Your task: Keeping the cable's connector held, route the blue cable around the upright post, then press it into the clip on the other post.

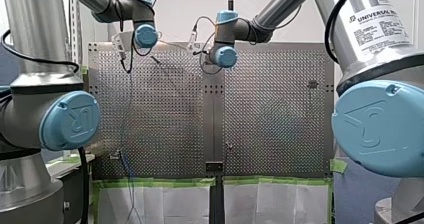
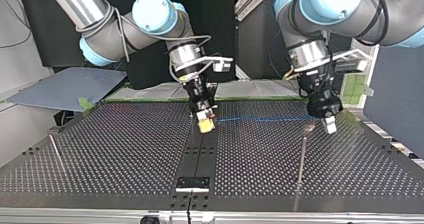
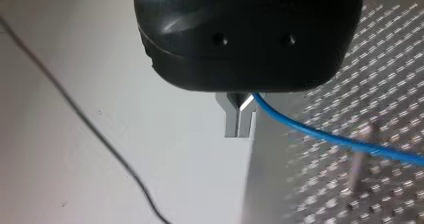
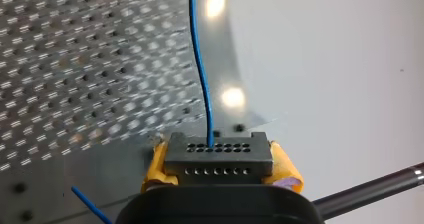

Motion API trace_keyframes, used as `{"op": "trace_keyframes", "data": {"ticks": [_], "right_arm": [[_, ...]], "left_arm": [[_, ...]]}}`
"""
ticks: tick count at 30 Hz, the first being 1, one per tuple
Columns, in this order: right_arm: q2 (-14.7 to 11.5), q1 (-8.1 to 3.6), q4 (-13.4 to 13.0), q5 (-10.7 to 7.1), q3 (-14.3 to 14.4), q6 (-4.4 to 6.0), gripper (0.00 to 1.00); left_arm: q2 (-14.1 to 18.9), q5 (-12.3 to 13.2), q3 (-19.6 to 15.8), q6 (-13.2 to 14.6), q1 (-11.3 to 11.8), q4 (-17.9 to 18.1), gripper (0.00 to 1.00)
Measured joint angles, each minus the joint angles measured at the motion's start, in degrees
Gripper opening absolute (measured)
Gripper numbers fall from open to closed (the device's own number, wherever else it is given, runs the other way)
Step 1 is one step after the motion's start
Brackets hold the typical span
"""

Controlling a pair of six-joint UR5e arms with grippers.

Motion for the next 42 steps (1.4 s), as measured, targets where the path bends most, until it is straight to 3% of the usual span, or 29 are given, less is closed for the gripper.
{"op": "trace_keyframes", "data": {"ticks": [8, 14, 21, 30, 42], "right_arm": [[0.0, -0.14, 0.1, -1.18, -3.6, 2.05, 0.0], [0.2, -0.33, 0.1, -2.06, -5.2, 2.86, 0.0], [3.0, -0.54, 0.2, -2.66, -7.6, 3.02, 0.0], [7.2, -0.45, 0.1, -2.78, -10.6, 2.99, 0.0], [10.4, -0.6, -0.2, -2.78, -12.3, 2.65, 0.0]], "left_arm": [[-0.1, 4.4, 1.2, -0.2, 4.5, -1.3, 0.0], [-3.1, 8.3, 3.6, -0.7, 8.3, -1.6, 0.0], [-6.6, 12.0, 6.7, -0.9, 12.1, -1.7, 0.0], [-10.6, 16.1, 7.2, -0.9, 17.1, -0.7, 0.0], [-13.1, 21.8, 7.2, -2.9, 18.2, 1.2, 0.0]]}}
